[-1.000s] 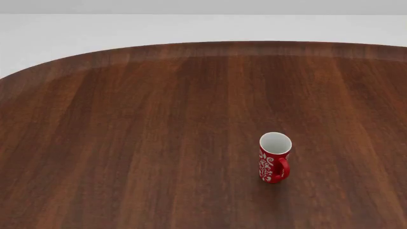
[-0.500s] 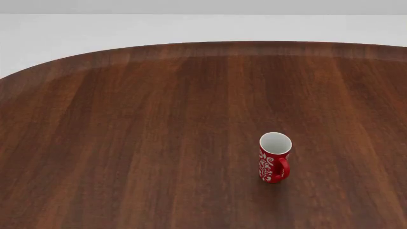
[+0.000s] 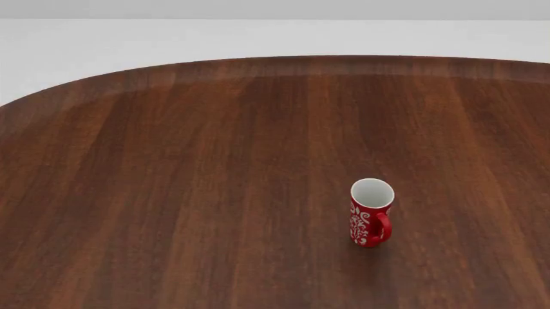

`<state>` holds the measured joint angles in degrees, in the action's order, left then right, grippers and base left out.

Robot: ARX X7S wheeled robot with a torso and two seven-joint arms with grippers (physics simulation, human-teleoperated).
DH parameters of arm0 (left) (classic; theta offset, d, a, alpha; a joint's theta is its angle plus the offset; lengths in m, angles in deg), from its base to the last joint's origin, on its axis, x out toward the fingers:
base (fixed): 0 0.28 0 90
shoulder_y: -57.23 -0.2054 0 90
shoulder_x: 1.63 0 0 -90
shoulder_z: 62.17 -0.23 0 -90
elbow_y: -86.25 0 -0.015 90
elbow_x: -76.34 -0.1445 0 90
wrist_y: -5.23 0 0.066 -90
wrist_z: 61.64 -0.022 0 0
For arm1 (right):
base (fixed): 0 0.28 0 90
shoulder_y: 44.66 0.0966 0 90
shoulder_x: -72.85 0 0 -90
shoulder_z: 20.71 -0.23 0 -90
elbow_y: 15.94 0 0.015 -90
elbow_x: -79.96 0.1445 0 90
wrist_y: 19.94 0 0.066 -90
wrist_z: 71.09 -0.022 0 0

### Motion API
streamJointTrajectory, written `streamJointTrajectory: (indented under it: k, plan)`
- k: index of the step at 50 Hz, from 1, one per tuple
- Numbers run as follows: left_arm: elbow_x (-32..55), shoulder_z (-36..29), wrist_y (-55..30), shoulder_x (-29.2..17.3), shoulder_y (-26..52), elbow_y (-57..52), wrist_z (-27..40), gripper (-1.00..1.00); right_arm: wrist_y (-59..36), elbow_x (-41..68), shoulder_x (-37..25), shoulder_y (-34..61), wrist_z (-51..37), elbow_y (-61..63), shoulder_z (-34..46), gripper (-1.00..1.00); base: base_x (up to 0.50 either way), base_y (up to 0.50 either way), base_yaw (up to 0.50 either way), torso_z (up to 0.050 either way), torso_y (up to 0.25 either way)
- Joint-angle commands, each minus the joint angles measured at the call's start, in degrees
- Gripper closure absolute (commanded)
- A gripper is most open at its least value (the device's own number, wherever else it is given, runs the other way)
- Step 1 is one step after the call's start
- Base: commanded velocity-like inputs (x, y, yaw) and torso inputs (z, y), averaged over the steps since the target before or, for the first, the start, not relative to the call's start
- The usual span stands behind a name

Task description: Put the white mug on the plate.

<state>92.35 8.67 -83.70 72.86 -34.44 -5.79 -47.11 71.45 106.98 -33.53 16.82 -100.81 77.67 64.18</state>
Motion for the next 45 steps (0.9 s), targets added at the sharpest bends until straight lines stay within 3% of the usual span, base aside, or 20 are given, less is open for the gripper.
streamJointTrajectory:
  k: [1, 45]
  plan:
    - [0.08, -0.3, 0.22, -0.21, -0.14, -0.02, 0.12, -1.0, -0.43, 0.06, -0.22, 0.3, 0.33, -0.42, -0.38, 1.0, 0.0, 0.0, 0.0, 0.0, 0.0]
    - [0.3, -1.43, 1.05, -0.77, -0.71, 0.19, 0.68, -1.0, 2.28, -0.17, 0.11, 6.87, 4.15, -13.01, 1.04, 1.0, 0.0, 0.0, 0.0, 0.0, 0.0]
